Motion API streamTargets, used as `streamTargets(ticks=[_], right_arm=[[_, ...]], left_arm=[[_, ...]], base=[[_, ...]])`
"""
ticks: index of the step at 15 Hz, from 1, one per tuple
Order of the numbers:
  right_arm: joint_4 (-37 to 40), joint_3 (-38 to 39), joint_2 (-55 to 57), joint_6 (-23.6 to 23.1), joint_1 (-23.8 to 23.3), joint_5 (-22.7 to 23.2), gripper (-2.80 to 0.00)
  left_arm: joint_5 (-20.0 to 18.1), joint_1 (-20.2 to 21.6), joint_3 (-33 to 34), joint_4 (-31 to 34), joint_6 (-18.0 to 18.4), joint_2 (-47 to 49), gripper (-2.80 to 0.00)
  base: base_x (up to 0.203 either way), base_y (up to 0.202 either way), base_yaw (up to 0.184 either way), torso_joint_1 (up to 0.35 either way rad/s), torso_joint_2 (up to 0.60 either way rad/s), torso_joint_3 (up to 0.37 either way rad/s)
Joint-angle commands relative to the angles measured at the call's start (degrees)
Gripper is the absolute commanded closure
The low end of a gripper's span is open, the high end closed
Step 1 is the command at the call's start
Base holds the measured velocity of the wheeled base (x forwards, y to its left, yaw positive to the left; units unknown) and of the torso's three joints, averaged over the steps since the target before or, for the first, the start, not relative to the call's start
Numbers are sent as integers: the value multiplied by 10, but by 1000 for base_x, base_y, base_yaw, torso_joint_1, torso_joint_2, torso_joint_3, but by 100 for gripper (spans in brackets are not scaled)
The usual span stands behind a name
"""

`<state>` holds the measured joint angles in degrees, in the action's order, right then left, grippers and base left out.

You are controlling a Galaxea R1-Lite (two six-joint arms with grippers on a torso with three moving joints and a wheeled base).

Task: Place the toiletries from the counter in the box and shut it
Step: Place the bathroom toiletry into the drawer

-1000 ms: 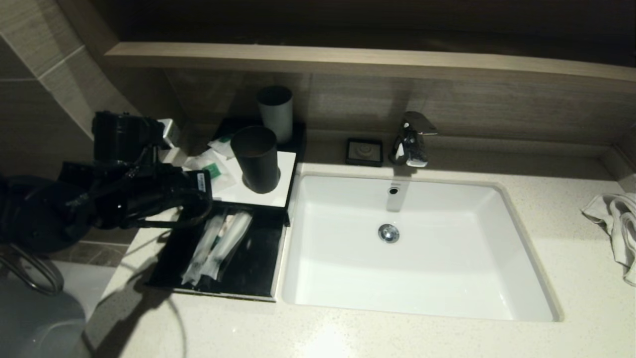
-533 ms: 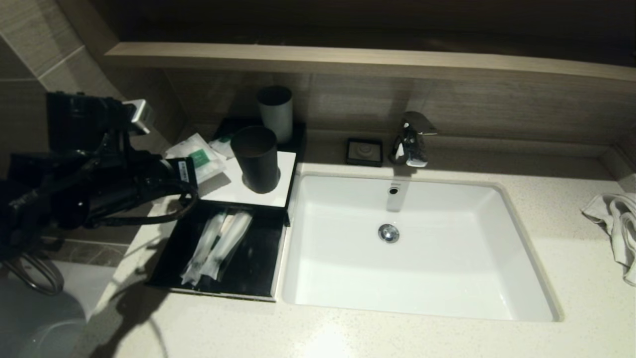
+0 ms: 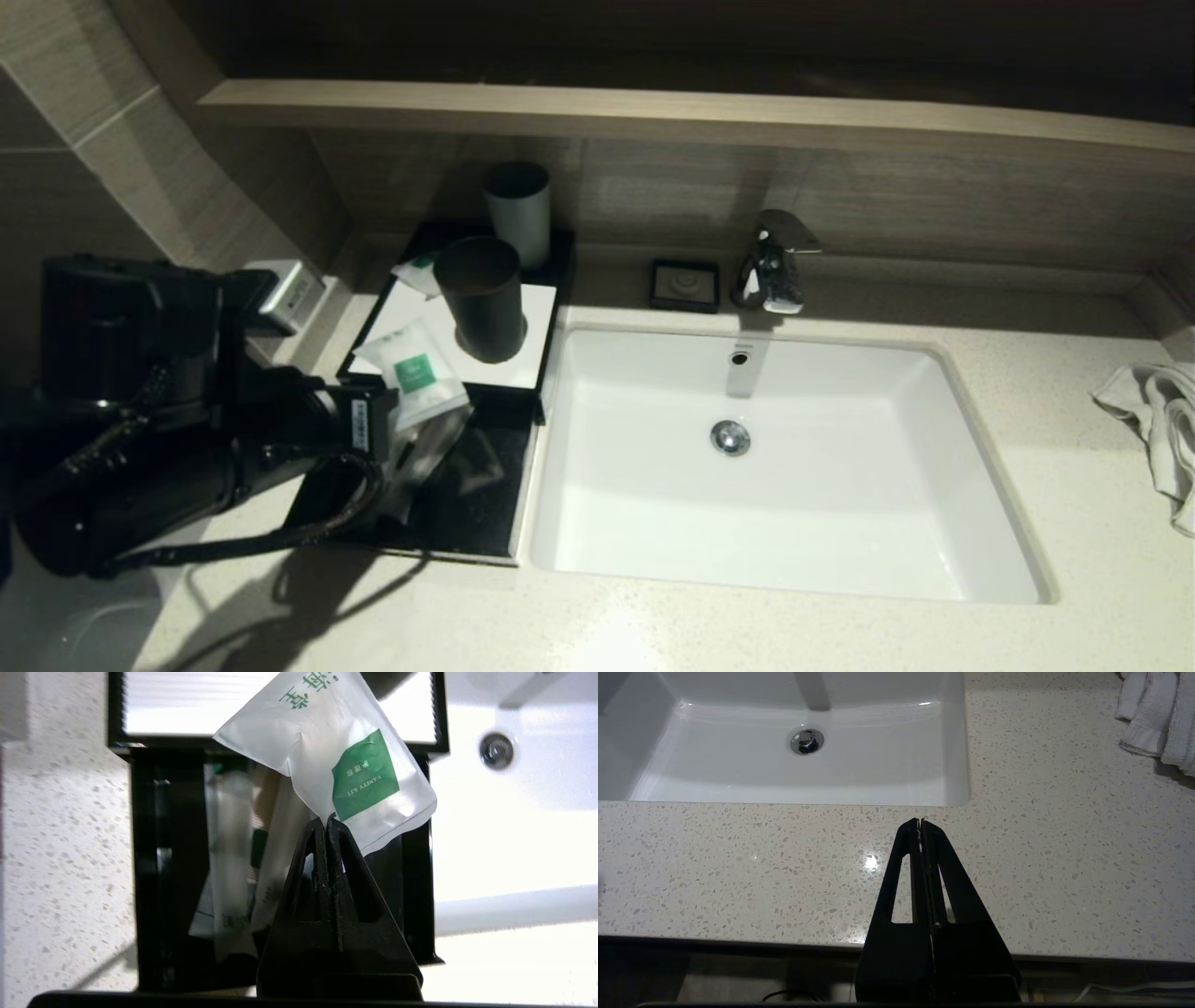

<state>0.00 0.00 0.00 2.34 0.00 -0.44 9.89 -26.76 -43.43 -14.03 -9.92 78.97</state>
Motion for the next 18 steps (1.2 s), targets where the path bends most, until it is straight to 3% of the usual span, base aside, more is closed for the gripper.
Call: streamTargets(ticks=[1, 18], right_arm=[[0, 0, 1, 0, 0, 0, 0], [0, 0, 1, 0, 0, 0, 0]], left_arm=[[1, -25, 12, 14, 1, -3, 0], [-1, -39, -4, 28, 15, 123, 0]], base=[[0, 0, 0, 0, 0, 0], [0, 0, 0, 0, 0, 0]])
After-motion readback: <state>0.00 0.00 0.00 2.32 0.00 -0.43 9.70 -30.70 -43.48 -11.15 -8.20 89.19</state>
